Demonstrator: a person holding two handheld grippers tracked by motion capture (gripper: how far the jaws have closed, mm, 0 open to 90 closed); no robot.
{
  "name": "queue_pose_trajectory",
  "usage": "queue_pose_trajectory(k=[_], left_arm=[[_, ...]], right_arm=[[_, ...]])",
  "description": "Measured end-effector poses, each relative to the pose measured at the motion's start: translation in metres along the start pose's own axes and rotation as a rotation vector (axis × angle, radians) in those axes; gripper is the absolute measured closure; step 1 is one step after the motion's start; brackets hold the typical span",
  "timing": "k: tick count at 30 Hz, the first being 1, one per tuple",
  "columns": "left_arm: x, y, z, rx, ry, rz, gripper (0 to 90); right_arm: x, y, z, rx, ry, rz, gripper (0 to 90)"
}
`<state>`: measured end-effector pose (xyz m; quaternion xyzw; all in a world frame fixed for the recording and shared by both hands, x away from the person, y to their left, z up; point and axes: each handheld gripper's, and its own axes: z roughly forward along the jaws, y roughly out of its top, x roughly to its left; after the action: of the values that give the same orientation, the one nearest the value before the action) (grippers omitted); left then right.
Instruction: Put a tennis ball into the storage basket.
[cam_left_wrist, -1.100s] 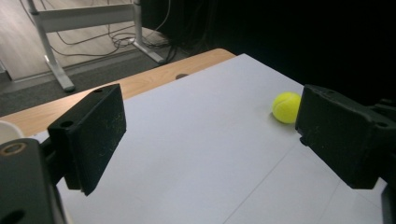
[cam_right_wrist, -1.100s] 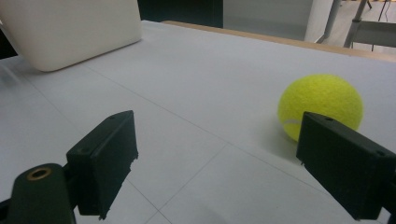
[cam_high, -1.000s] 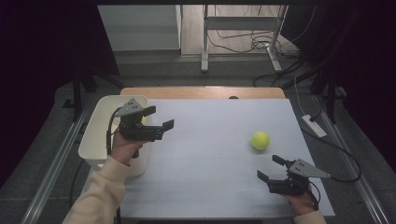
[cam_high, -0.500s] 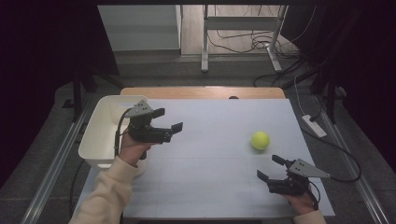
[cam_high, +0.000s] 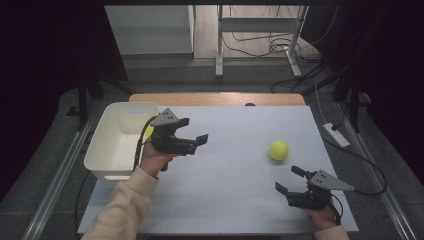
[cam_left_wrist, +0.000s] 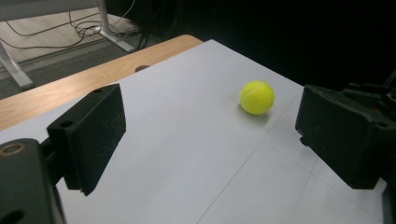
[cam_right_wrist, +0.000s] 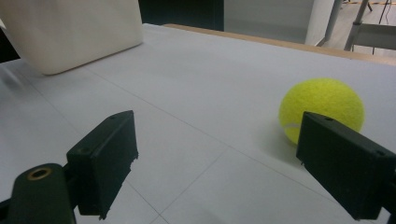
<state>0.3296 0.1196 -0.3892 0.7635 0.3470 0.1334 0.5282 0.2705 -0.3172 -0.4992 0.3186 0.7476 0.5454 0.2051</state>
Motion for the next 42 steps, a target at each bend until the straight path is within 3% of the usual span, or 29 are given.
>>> queue_pose_trajectory(k=[14, 42], left_arm=[[-0.014, 0.001, 0.027, 0.039, -0.032, 0.032, 9.6], [-0.016, -0.004, 0.068, 0.089, -0.052, 0.008, 9.5]], right_arm=[[0.002, 0.001, -0.001, -0.006, 0.0, -0.002, 12.5], [0.003, 0.001, 0.001, -0.003, 0.003, -0.006, 12.4]])
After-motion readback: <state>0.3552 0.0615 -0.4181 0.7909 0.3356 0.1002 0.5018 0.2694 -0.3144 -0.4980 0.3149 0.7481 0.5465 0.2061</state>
